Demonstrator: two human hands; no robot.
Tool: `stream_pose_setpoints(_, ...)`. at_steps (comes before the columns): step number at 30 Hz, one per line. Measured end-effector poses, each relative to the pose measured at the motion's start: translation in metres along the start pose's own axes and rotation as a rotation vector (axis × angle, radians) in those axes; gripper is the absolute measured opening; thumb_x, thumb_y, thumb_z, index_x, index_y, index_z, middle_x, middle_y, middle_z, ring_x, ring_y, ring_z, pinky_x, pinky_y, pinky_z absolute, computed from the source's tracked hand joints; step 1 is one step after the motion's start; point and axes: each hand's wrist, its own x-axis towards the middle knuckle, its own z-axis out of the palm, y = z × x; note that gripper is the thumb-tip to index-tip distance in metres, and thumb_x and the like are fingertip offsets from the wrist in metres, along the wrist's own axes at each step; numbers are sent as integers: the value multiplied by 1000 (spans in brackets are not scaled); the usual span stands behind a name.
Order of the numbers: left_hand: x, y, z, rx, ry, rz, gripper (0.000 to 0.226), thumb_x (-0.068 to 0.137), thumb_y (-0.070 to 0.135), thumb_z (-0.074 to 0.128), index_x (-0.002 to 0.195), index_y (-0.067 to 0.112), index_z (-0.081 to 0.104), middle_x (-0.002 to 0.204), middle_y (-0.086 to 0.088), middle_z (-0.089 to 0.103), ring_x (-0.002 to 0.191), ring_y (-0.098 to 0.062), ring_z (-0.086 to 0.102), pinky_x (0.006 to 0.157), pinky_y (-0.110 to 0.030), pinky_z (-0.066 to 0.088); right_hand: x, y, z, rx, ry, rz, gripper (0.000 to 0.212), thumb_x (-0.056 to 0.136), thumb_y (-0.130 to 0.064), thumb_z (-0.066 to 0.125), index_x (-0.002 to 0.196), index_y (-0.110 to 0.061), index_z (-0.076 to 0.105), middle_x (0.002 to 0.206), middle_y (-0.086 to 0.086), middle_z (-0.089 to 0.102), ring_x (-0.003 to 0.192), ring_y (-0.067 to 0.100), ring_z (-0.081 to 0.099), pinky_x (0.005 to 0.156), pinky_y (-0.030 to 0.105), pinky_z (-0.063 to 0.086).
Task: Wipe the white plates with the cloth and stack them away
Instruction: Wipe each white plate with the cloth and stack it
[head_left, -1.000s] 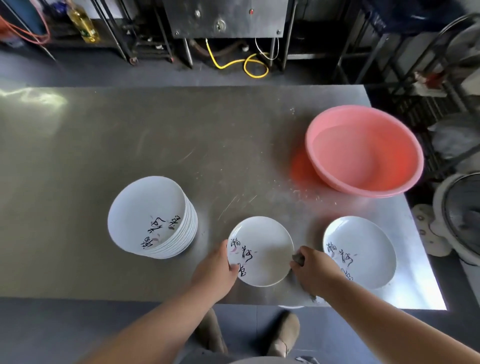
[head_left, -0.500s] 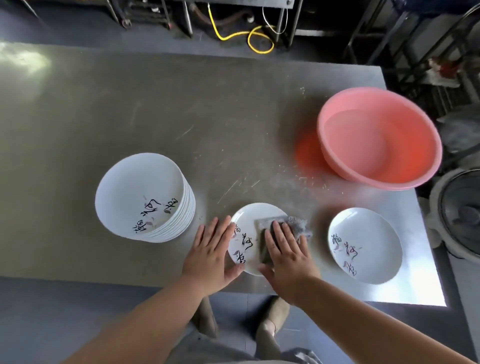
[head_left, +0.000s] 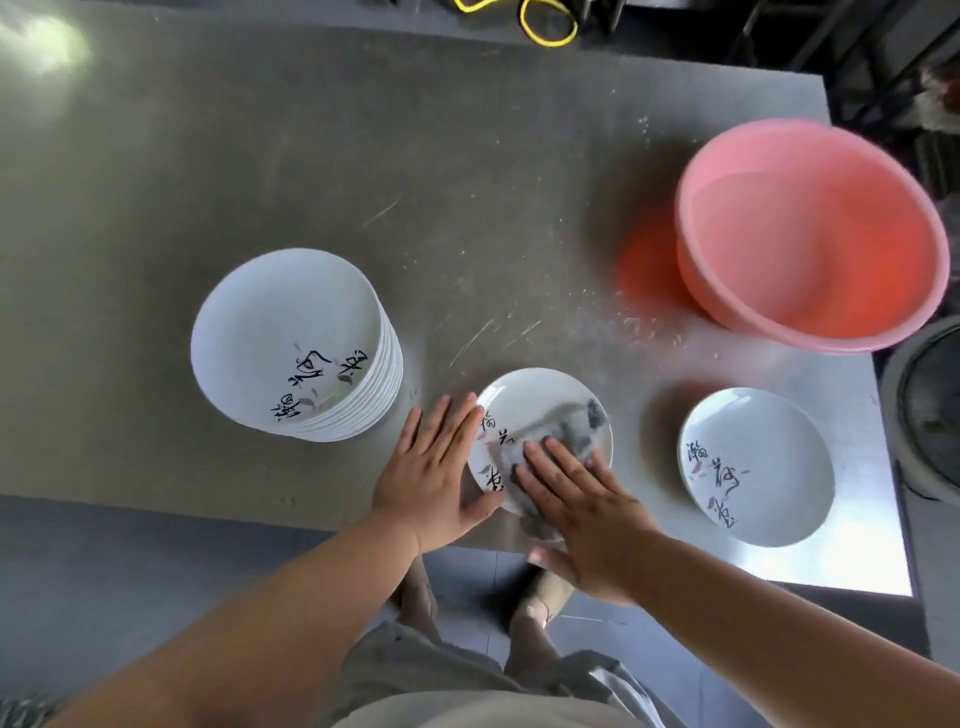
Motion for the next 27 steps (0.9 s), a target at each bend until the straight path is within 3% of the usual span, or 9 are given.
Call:
stream_pose_setpoints(2, 0, 0, 1, -3, 9, 8, 106, 90, 77, 44, 168, 15, 7, 177, 1, 1, 163, -27, 6, 127, -59, 17, -11, 18, -6, -70, 46, 103, 92, 95, -75, 15, 167, -20, 2, 175, 6, -5, 159, 31, -11, 126, 56, -3)
stream_pose_setpoints(3, -1, 0, 1, -4, 11, 11, 106, 90, 76, 45, 168, 16, 6, 177, 1, 1, 162, -27, 6, 127, -59, 17, -9, 26, -11, -85, 33, 161, 93, 94, -76, 12, 167, -19, 1, 175, 7, -5, 159, 30, -13, 126, 56, -6)
stream_pose_setpoints(8, -1, 1, -1, 9, 5, -2, 103, 93, 77, 41, 168, 15, 7, 177, 0, 3, 162, -27, 6, 128, -58, 16, 43, 11, -24, 41, 11, 289, 99, 85, -82, -8, 154, -15, -36, 160, 8, -46, 148, 28, -44, 122, 53, -25)
stream_pose_setpoints(14, -1, 1, -2, 35, -23, -8, 104, 94, 79, 35, 168, 16, -1, 177, 0, -4, 163, -25, 0, 129, -56, 13, 14, -17, -7, 72, -49, -15, 90, 93, -79, -4, 159, -23, -29, 162, 0, -44, 146, 20, -47, 124, 46, -23)
stream_pose_setpoints(15, -1, 1, -2, 28, -16, -7, 103, 94, 78, 37, 168, 16, 1, 177, 0, -3, 163, -26, 1, 129, -57, 14, 1, -9, -6, 65, -60, -48, 89, 95, -79, 2, 161, -25, -24, 166, -1, -38, 150, 20, -42, 124, 44, -22)
stream_pose_setpoints(17, 0, 1, -2, 6, 1, -3, 103, 92, 76, 41, 168, 16, 5, 177, 1, 1, 163, -26, 5, 128, -58, 17, -19, 12, -8, -28, -8, -69, 88, 98, -75, 17, 166, -23, 0, 174, 2, -9, 160, 27, -12, 125, 45, -7)
stream_pose_setpoints(19, 0, 1, -1, -11, 28, 1, 104, 91, 75, 45, 168, 15, 10, 177, 1, 4, 162, -27, 8, 127, -58, 19, -22, 33, -19, -115, 27, -3, 88, 97, -74, 20, 165, -19, 16, 173, 6, 9, 159, 30, 9, 124, 48, 3)
stream_pose_setpoints(23, -1, 0, 0, -14, 49, 9, 106, 89, 76, 49, 166, 12, 18, 176, -1, 9, 162, -29, 12, 127, -57, 19, 25, 43, -35, -164, 20, 89, 96, 88, -80, -3, 162, -22, -22, 168, 4, -30, 153, 26, -33, 125, 48, -21)
stream_pose_setpoints(27, -1, 0, -2, 13, 41, 9, 105, 91, 77, 45, 167, 10, 17, 176, -2, 6, 162, -28, 8, 128, -55, 16, 68, 27, -41, -199, 50, 59, 92, 90, -80, -7, 161, -25, -27, 164, 0, -40, 148, 22, -44, 123, 48, -25)
